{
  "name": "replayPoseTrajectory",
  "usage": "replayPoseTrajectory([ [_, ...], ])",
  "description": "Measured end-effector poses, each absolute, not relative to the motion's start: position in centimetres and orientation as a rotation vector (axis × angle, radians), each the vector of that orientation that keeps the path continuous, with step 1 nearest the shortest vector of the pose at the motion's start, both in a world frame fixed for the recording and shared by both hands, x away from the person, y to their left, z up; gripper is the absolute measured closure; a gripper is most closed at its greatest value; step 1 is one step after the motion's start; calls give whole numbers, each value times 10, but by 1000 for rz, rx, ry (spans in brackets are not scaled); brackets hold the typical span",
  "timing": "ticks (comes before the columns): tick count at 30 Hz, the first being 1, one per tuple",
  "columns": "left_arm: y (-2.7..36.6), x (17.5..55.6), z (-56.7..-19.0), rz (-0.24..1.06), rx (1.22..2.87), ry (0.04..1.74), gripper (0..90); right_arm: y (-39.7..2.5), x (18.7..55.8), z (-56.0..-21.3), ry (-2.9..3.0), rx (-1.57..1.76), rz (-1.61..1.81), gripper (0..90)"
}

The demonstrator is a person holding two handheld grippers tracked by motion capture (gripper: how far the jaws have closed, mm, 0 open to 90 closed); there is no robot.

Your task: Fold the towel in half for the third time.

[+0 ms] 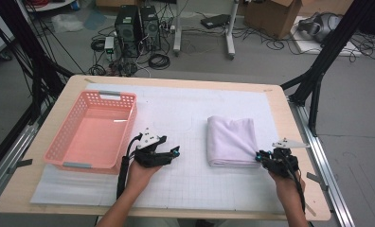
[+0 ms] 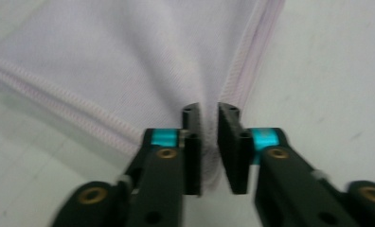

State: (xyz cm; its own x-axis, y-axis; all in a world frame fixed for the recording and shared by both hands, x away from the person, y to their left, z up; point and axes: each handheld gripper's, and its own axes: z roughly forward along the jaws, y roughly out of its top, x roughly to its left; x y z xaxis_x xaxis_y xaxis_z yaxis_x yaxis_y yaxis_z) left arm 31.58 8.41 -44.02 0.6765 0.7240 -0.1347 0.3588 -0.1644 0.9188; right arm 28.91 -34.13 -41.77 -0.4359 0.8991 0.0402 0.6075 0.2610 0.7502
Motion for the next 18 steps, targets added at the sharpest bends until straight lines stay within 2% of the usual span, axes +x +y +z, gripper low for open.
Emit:
replayPoseTrajectory([
  [3, 85, 316, -440, 407, 1770, 871, 326, -337, 307, -410, 2101, 1310, 1062, 643],
  [9, 84, 316, -440, 400, 1768, 868, 325, -321, 374, -409, 2088, 1244, 1139, 701],
  [12, 85, 316, -440, 400, 1766, 870, 325, -315, 395, -416, 2107, 1271, 1092, 715],
  [15, 85, 316, -440, 399, 1762, 871, 324, -317, 407, -428, 2070, 1346, 914, 787],
  [18, 85, 316, -440, 397, 1765, 870, 322, -331, 404, -430, 1971, 1463, 947, 768],
])
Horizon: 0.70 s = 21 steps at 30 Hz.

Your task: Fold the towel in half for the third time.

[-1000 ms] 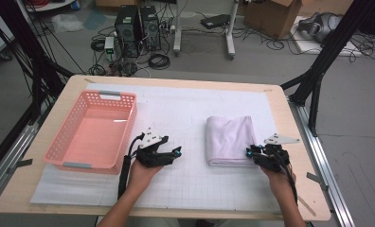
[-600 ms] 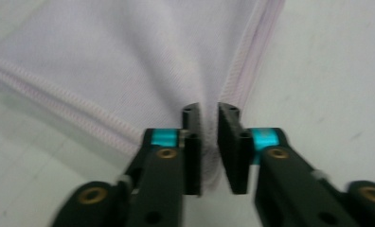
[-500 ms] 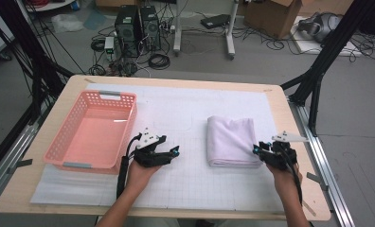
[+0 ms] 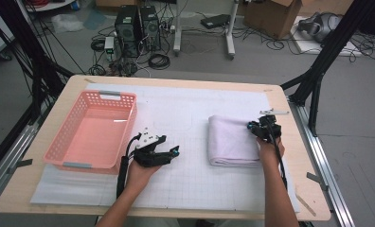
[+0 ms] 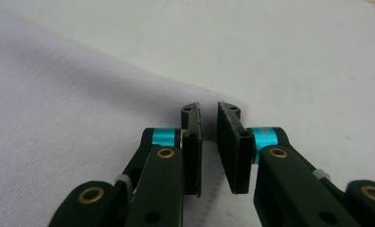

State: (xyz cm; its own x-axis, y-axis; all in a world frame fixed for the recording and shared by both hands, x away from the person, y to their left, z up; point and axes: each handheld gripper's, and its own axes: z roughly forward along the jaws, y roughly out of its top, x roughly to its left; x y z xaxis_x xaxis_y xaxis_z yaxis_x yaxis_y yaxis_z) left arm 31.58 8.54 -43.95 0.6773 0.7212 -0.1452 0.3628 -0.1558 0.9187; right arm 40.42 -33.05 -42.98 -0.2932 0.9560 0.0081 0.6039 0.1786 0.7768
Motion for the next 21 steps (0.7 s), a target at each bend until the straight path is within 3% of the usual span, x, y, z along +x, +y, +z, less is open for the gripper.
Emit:
replayPoseTrajectory([
  [7, 84, 315, -440, 397, 1767, 872, 318, -338, 365, -414, 2042, 1301, 1138, 672],
  [12, 85, 315, -440, 395, 1768, 874, 312, -330, 331, -421, 2174, 1177, 1103, 670],
  [17, 86, 315, -438, 408, 1770, 880, 307, -338, 317, -433, 2179, 1226, 1070, 669],
  [21, 88, 315, -438, 403, 1756, 885, 288, -348, 300, -429, 2110, 1240, 1131, 606],
])
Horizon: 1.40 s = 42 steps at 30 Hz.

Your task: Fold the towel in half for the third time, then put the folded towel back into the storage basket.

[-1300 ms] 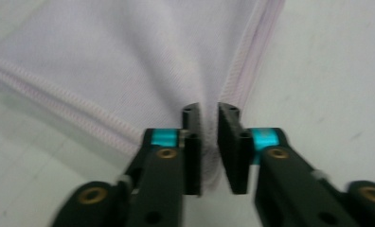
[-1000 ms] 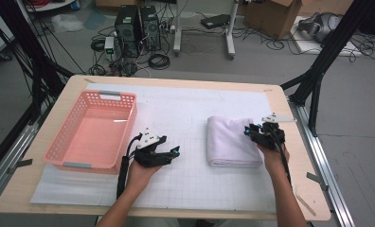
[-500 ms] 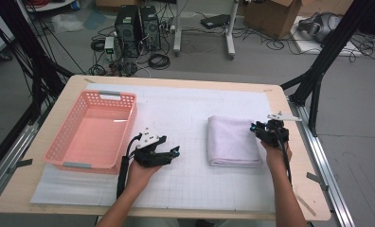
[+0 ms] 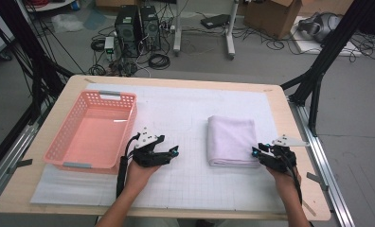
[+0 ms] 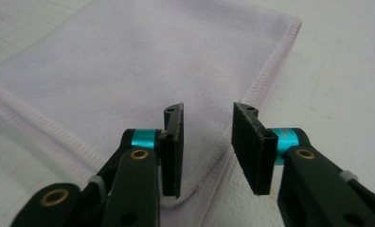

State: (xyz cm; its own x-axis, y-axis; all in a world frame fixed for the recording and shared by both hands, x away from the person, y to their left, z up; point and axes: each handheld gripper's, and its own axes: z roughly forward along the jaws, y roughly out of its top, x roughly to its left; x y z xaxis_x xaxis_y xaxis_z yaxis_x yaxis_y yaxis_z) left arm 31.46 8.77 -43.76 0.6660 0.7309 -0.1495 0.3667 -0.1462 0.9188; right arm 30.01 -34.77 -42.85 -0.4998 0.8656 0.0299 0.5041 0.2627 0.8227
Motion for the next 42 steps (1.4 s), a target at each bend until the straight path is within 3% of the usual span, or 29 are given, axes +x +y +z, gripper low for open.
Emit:
replayPoseTrajectory([
  [12, 88, 314, -438, 390, 1762, 896, 194, -370, 253, -426, 2019, 1235, 1143, 273],
  [42, 91, 315, -440, 399, 1751, 900, 196, -375, 256, -429, 2017, 1213, 1186, 231],
])
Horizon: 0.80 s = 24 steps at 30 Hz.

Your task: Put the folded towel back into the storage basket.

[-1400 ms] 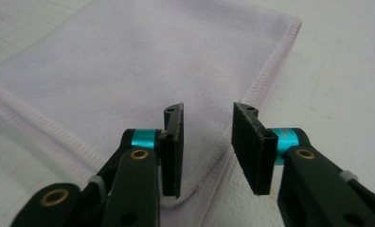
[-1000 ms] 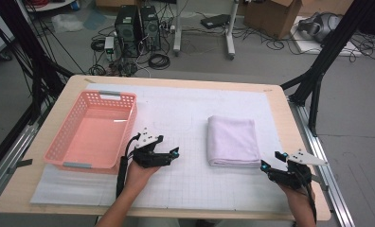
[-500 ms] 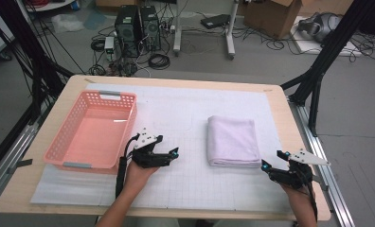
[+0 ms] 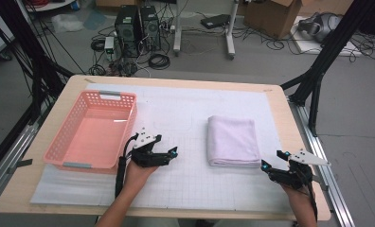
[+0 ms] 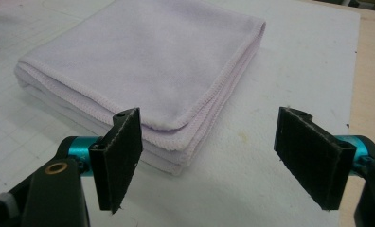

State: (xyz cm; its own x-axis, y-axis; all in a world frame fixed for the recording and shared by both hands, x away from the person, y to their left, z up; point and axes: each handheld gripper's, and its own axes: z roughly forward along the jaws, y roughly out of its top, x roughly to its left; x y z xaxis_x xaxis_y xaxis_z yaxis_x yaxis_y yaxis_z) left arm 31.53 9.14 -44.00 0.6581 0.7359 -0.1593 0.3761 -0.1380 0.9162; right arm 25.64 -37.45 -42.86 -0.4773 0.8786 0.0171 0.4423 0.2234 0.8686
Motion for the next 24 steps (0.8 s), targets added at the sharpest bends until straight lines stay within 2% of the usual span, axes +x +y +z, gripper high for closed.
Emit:
replayPoseTrajectory([
  [14, 89, 318, -441, 395, 1757, 904, 196, -374, 256, -427, 2027, 1205, 1191, 229],
  [24, 86, 328, -446, 367, 1692, 930, 203, -373, 255, -426, 2031, 1193, 1204, 228],
])
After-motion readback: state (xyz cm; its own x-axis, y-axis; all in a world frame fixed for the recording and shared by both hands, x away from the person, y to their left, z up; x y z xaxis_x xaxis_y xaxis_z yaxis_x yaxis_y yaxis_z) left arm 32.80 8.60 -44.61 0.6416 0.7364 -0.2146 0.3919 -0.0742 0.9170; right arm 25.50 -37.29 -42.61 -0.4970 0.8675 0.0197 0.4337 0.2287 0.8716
